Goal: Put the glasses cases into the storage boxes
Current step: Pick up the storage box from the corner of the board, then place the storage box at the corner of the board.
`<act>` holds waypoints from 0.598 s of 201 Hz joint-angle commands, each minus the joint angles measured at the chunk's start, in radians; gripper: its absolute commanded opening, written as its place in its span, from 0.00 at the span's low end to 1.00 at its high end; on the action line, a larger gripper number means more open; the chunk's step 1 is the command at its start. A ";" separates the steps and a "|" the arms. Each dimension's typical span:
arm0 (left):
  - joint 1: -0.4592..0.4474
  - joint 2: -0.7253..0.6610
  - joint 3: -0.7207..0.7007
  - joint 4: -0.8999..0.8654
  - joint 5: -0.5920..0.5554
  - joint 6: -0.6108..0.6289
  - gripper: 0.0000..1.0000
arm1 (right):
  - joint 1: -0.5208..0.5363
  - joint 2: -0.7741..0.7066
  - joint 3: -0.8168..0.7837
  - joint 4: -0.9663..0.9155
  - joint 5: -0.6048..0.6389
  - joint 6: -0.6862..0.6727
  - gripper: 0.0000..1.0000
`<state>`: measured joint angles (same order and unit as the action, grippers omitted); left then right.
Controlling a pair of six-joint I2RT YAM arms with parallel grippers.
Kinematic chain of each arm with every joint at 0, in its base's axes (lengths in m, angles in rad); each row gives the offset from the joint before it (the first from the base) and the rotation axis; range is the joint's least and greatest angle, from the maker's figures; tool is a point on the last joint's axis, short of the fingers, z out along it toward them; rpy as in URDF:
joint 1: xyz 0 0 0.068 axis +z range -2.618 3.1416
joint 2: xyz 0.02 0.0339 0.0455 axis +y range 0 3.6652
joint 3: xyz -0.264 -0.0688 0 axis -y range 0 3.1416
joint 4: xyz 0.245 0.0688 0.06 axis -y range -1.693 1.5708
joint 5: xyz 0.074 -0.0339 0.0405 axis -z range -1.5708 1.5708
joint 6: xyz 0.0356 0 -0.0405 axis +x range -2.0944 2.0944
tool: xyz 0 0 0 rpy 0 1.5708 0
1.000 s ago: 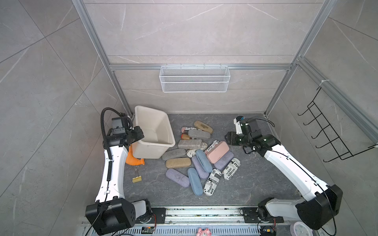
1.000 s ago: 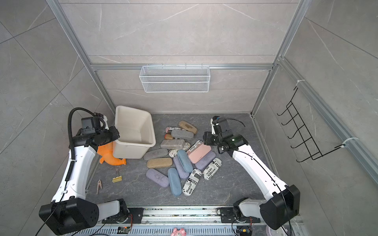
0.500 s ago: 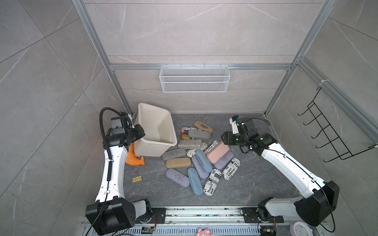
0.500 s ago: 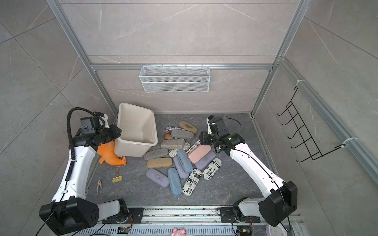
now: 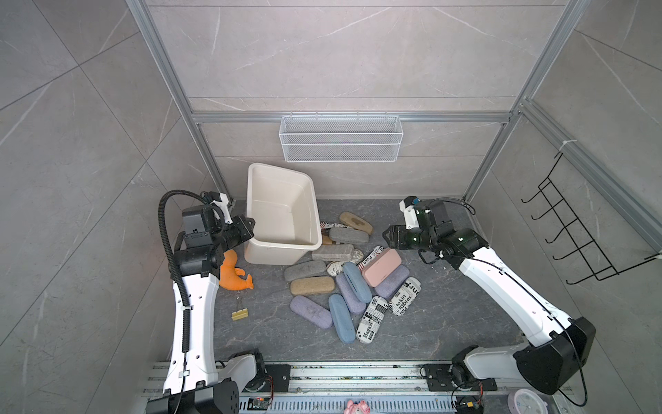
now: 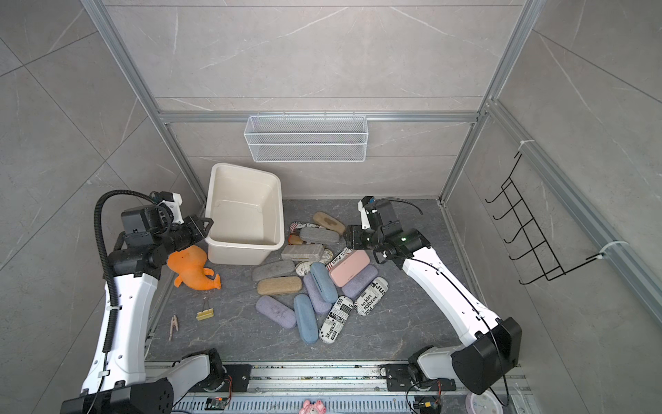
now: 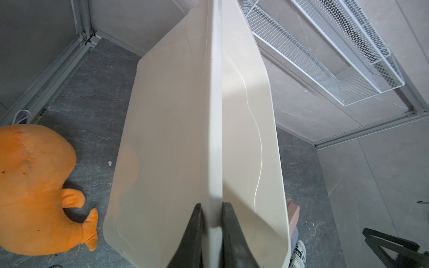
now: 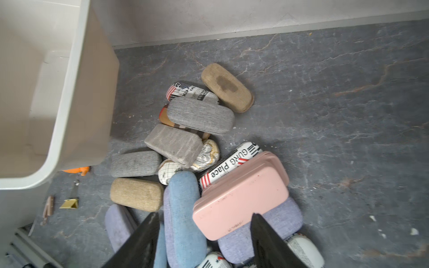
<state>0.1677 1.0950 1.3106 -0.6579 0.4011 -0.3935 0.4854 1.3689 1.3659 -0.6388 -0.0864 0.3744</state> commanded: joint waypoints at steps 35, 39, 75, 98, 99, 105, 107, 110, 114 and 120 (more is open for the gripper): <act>-0.030 -0.121 -0.050 0.093 0.204 -0.058 0.00 | 0.060 0.069 0.117 0.040 -0.170 0.054 0.87; -0.035 -0.126 -0.055 0.095 0.211 -0.058 0.00 | 0.063 0.077 0.127 0.043 -0.173 0.058 0.87; -0.091 -0.160 -0.104 0.134 0.233 -0.081 0.00 | 0.093 0.147 0.196 0.078 -0.236 0.118 0.85; -0.145 -0.160 -0.120 0.164 0.213 -0.092 0.00 | 0.116 0.178 0.212 0.086 -0.245 0.156 0.82; -0.148 -0.160 -0.121 0.165 0.212 -0.092 0.00 | 0.117 0.179 0.212 0.086 -0.245 0.157 0.82; -0.161 -0.160 -0.127 0.181 0.209 -0.100 0.00 | 0.121 0.186 0.210 0.087 -0.244 0.167 0.80; -0.165 -0.159 -0.129 0.185 0.207 -0.100 0.00 | 0.123 0.187 0.207 0.088 -0.243 0.171 0.80; -0.170 -0.159 -0.131 0.191 0.206 -0.103 0.00 | 0.127 0.189 0.205 0.091 -0.242 0.176 0.79; -0.179 -0.157 -0.134 0.199 0.202 -0.106 0.00 | 0.130 0.192 0.197 0.093 -0.241 0.182 0.78; -0.194 -0.155 -0.136 0.207 0.193 -0.109 0.00 | 0.135 0.195 0.190 0.096 -0.238 0.189 0.77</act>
<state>0.0147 0.9623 1.1622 -0.6262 0.5598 -0.4667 0.5983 1.5417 1.5475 -0.5697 -0.3042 0.5041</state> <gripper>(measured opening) 0.138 0.789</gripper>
